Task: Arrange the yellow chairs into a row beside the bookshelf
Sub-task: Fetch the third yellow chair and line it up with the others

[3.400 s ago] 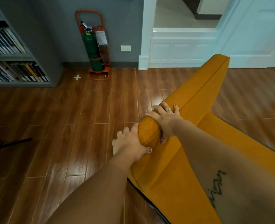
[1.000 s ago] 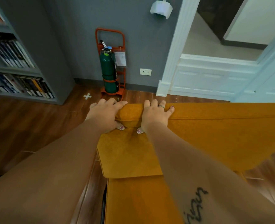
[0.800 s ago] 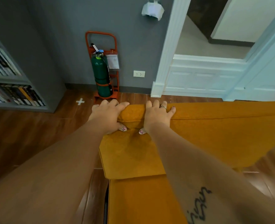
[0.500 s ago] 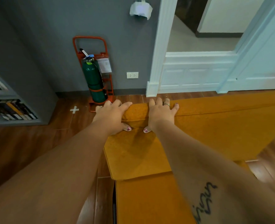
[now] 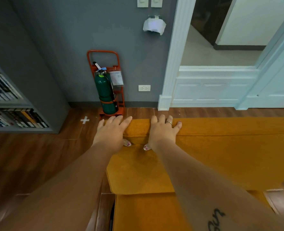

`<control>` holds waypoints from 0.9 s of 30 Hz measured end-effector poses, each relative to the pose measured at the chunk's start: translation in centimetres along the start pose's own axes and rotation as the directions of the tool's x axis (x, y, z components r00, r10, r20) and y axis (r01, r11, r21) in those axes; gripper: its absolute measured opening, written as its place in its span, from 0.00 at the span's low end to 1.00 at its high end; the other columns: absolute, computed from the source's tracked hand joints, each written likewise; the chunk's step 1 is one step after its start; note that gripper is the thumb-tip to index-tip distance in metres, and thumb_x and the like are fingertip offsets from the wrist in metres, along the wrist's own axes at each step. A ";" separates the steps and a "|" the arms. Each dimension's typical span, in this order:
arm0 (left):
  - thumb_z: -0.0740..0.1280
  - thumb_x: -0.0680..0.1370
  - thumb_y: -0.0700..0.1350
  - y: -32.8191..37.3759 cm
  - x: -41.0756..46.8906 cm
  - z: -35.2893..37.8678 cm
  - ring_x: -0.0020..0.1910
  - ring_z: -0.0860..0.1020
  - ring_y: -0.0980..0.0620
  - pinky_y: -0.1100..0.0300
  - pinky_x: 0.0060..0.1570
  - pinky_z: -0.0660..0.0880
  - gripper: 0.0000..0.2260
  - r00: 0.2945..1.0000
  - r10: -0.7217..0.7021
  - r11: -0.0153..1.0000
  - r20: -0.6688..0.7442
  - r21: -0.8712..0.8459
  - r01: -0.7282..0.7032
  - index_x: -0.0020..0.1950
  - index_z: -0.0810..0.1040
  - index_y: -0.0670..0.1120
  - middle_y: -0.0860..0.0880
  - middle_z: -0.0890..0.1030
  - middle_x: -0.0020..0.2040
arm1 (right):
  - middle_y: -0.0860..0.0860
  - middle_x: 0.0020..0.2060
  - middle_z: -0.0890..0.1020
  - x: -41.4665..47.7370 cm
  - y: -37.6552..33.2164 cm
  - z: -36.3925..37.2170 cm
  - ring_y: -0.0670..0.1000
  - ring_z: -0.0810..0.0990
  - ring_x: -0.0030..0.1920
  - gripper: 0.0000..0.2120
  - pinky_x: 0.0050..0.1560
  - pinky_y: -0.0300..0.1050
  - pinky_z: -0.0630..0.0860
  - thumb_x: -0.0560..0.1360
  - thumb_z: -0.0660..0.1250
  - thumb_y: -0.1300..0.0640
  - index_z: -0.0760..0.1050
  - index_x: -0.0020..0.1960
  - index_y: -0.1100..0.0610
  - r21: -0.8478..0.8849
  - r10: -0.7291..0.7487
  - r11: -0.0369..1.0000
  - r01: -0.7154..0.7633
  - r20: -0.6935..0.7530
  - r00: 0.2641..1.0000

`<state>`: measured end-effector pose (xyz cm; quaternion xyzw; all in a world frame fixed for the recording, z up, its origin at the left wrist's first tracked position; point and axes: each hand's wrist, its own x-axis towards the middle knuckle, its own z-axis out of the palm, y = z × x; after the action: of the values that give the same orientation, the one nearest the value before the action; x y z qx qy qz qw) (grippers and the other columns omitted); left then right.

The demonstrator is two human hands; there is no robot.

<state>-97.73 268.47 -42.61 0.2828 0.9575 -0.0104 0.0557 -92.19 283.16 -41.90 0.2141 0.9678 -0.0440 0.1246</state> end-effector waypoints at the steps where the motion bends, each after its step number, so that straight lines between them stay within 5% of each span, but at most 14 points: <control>1: 0.65 0.78 0.56 0.3 -0.4 0.0 0.78 0.48 0.47 0.45 0.75 0.47 0.38 1.000 -0.028 1.000 0.006 0.008 0.028 0.78 0.42 0.57 0.49 0.51 0.79 | 0.57 0.77 0.53 -0.2 0.3 -0.1 0.64 0.47 0.76 0.53 0.70 0.70 0.45 0.66 0.75 0.39 0.46 0.78 0.53 0.002 -0.038 0.999 0.038 0.003 0.999; 5: 0.62 0.79 0.57 1.6 -2.8 -0.5 0.78 0.42 0.46 0.46 0.75 0.46 0.38 0.990 -0.129 0.992 0.049 -0.005 0.129 0.78 0.38 0.54 0.48 0.42 0.80 | 0.53 0.77 0.52 -1.8 2.3 -0.7 0.60 0.47 0.77 0.52 0.73 0.64 0.44 0.67 0.71 0.34 0.44 0.78 0.50 0.035 -0.216 0.976 0.216 -0.018 0.976; 10: 0.63 0.79 0.56 2.2 -5.2 -1.6 0.78 0.41 0.47 0.47 0.75 0.48 0.40 0.979 -0.157 0.984 0.132 -0.065 0.166 0.78 0.38 0.51 0.48 0.40 0.79 | 0.52 0.78 0.40 -5.9 5.0 -0.6 0.55 0.40 0.77 0.45 0.75 0.55 0.43 0.76 0.65 0.43 0.37 0.78 0.51 0.026 -0.257 0.966 0.256 0.055 0.965; 15: 0.66 0.77 0.56 3.4 -9.6 -4.3 0.78 0.47 0.48 0.43 0.74 0.48 0.40 0.950 -0.174 0.981 0.260 -0.037 0.190 0.79 0.42 0.52 0.50 0.44 0.80 | 0.51 0.78 0.47 -11.2 7.8 -2.8 0.56 0.48 0.78 0.38 0.75 0.56 0.50 0.78 0.63 0.45 0.44 0.79 0.50 0.163 -0.150 0.979 0.119 0.195 0.969; 27: 0.62 0.77 0.61 5.6 -29.2 -11.1 0.78 0.46 0.47 0.38 0.72 0.49 0.37 0.981 -0.102 0.962 0.166 -0.236 0.140 0.79 0.46 0.56 0.53 0.45 0.80 | 0.51 0.78 0.45 -32.7 12.2 -7.1 0.60 0.44 0.77 0.37 0.74 0.60 0.54 0.78 0.61 0.43 0.43 0.79 0.45 0.302 0.074 0.948 -0.101 0.098 0.992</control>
<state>-71.48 257.96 -28.24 0.2127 0.9598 0.0837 0.1627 -59.90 281.96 -26.92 0.2714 0.9326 -0.1971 0.1331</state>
